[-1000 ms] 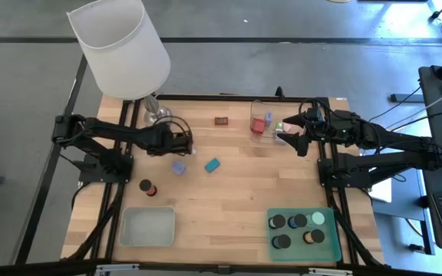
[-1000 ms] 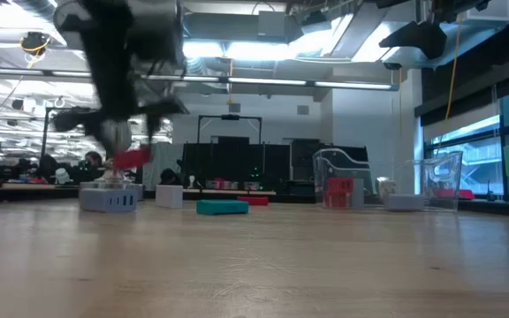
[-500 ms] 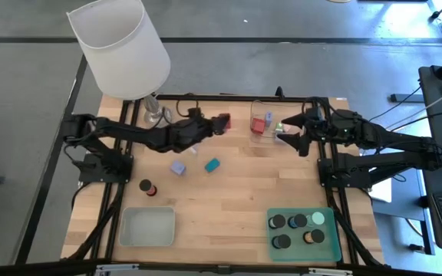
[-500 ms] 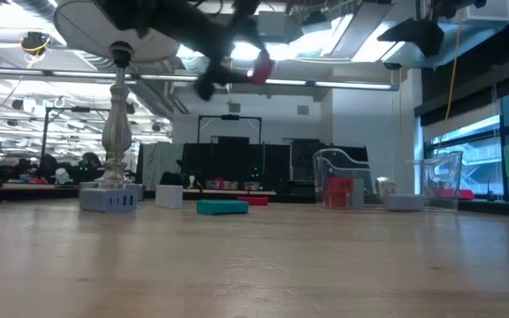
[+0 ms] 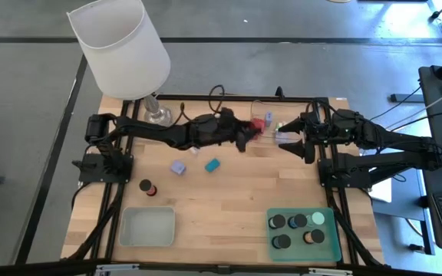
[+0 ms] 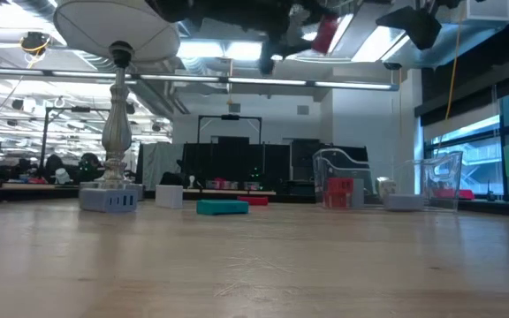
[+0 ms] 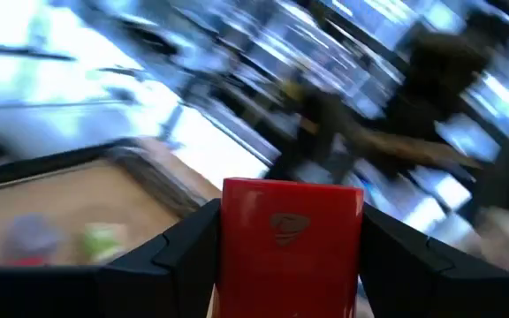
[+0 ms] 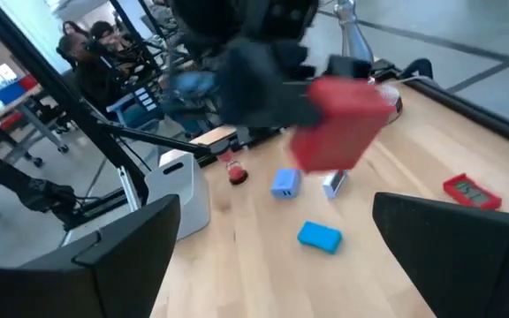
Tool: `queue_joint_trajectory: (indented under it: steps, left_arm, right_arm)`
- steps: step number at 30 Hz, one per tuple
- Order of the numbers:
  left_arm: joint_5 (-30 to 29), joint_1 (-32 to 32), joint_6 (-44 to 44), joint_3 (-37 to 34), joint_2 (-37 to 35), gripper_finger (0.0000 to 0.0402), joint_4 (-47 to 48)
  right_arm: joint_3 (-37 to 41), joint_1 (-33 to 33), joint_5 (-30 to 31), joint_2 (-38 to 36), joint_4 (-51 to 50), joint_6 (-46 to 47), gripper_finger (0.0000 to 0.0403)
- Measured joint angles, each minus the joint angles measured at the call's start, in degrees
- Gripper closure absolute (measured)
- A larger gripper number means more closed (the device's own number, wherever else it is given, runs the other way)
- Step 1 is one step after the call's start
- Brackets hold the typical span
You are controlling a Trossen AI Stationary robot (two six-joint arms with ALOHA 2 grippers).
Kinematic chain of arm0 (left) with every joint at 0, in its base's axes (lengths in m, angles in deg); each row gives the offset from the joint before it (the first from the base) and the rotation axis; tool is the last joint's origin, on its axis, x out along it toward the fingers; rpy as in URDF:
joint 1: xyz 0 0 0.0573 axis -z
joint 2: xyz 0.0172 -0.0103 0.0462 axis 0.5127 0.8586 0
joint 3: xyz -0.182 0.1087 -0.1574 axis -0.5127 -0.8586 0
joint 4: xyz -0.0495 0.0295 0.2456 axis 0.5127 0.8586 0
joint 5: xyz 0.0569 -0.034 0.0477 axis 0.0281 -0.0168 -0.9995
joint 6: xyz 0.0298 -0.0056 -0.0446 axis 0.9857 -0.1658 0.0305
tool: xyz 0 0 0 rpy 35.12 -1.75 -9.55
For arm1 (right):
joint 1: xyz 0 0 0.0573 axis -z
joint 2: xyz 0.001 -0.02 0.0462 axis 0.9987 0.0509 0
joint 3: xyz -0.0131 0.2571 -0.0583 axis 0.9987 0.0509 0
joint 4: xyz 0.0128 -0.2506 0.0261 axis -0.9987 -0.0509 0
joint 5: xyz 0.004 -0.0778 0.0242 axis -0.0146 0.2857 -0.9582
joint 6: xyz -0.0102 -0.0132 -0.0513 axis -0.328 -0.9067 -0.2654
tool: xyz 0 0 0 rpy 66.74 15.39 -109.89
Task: Pick & Place Office items
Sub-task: Put the red charger adapter into the transparent bin
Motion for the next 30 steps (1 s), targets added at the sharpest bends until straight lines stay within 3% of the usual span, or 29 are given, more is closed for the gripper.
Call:
queue_joint_trajectory:
  steps: [6, 12, 21, 25, 30]
  left_arm:
    - [16.41, -0.29, 4.25, 0.15, 0.02, 0.0185, -0.07]
    - [25.80, -1.23, -0.90, 0.15, 0.13, 0.0185, -0.01]
    - [29.61, -0.57, -3.12, 0.15, 0.15, 0.0185, 0.33]
    - [31.25, -0.64, -4.39, 0.15, 0.17, 0.0185, 0.37]
    - [32.98, -0.84, -6.75, 0.15, 0.17, 0.0185, 0.40]
  right_arm:
    - [0.01, 0.00, -0.04, 0.00, 0.38, -5.02, 0.0024]
    - [0.00, -0.44, -5.09, 2.08, 3.57, -20.46, 0.0024]
    - [-0.02, -3.46, -8.15, 11.66, 12.47, -34.76, 0.0024]
    - [-0.02, -4.02, -8.58, 15.14, 15.15, -36.97, 0.0024]
    - [-0.02, -4.02, -14.21, 17.24, 18.37, -36.99, 0.0024]
